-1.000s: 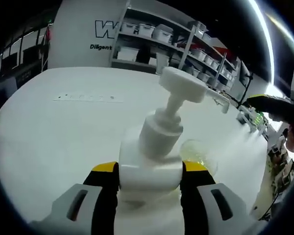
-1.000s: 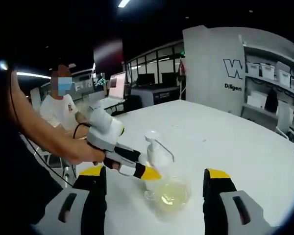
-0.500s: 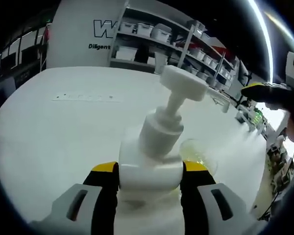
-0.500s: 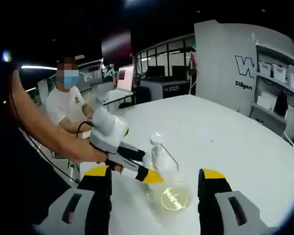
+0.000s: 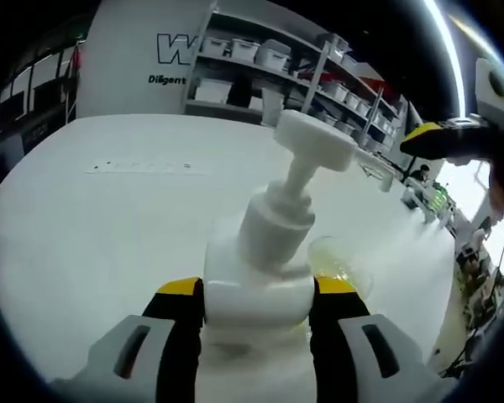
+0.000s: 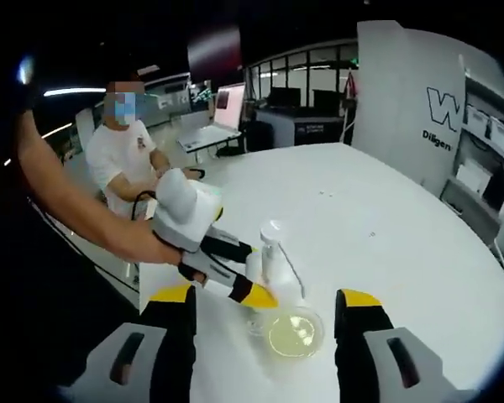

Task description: Hold the bottle steady, press the pump all the way down and release, and repeat the specified number of times to dispense into the cup

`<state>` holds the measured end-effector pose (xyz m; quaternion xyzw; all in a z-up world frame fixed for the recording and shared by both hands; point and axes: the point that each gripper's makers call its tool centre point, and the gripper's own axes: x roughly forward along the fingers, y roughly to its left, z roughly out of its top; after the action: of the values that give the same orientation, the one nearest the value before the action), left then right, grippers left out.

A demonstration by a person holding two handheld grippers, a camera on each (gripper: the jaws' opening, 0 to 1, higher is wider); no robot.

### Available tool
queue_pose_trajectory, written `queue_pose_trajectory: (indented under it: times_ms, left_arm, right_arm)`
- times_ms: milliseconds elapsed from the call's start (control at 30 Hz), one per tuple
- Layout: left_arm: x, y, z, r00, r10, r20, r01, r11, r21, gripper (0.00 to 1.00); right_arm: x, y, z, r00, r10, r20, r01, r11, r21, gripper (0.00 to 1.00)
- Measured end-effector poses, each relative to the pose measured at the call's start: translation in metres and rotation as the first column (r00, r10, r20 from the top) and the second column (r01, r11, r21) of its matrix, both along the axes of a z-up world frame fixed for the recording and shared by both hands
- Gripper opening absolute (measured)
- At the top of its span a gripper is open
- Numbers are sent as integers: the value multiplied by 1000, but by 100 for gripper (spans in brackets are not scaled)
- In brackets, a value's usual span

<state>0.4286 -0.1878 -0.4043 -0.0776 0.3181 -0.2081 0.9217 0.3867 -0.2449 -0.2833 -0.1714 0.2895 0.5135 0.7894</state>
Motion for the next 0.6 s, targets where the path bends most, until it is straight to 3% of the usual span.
queue_pose_trajectory:
  times_ms: [600]
  left_arm:
    - [0, 0, -1, 1000, -12, -2, 12, 1000, 0, 49]
  right_arm:
    - [8, 13, 7, 993, 112, -33, -115, 989, -92, 49]
